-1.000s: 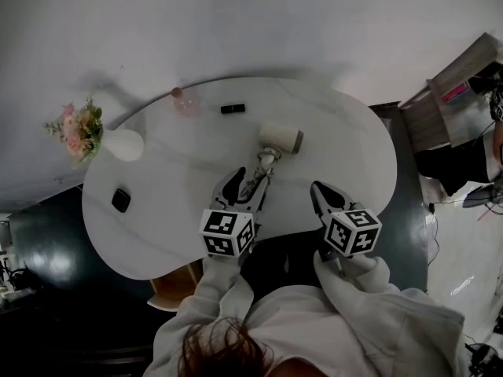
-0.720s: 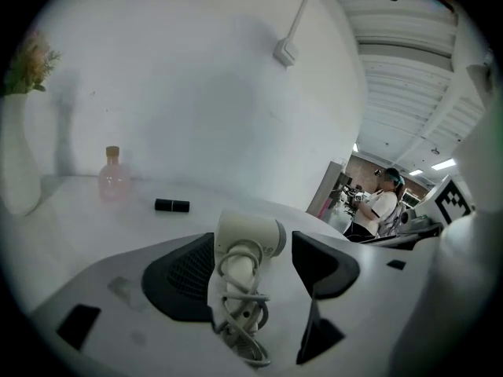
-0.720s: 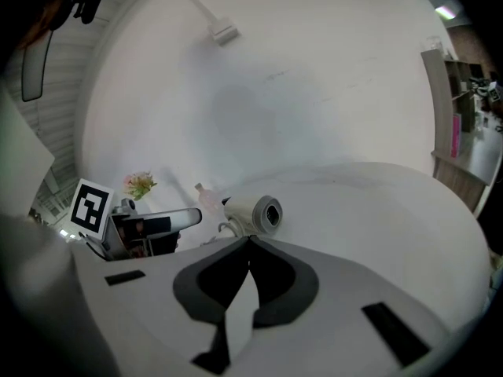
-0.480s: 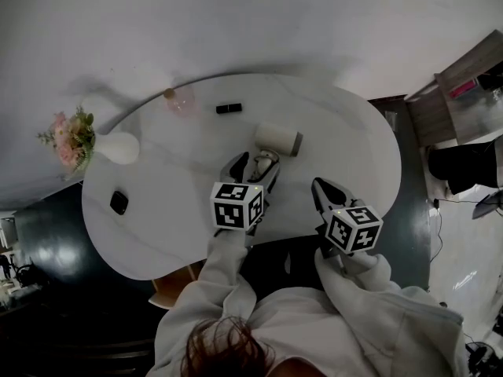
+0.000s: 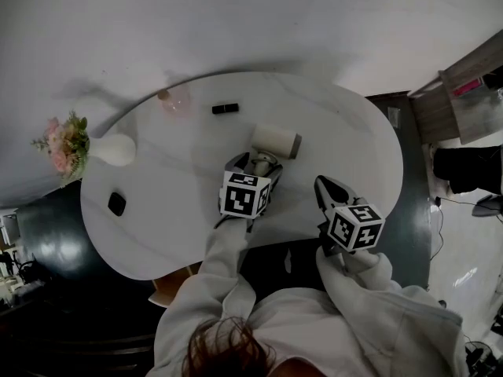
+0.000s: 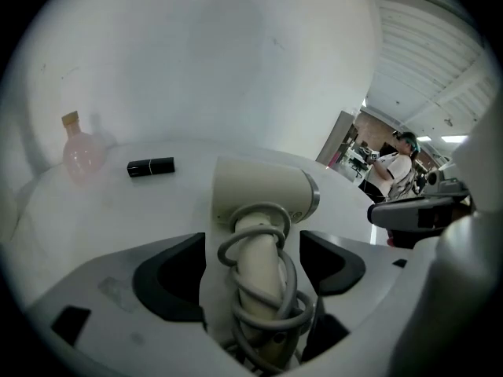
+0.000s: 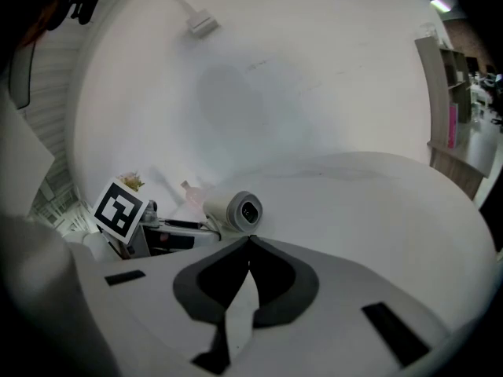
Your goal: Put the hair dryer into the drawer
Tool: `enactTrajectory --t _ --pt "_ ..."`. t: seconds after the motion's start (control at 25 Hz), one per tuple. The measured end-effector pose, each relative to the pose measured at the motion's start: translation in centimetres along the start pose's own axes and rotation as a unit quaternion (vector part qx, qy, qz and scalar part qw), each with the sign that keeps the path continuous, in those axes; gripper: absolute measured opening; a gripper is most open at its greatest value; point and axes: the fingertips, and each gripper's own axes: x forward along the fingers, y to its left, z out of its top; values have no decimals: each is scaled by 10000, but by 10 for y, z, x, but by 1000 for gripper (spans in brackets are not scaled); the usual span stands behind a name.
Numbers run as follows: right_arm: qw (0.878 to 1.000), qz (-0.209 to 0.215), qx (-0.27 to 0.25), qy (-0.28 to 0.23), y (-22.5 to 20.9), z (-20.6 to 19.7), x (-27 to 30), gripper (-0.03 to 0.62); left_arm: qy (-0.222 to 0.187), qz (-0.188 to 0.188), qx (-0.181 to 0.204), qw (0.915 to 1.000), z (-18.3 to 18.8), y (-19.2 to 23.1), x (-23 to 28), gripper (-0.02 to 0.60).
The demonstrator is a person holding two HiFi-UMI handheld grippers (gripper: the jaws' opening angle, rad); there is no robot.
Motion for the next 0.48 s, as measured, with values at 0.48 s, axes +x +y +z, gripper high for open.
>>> enactTrajectory --t 0.48 --pt "9997 31 43 221 -14 0 22 49 544 475 350 9968 -14 6 18 344"
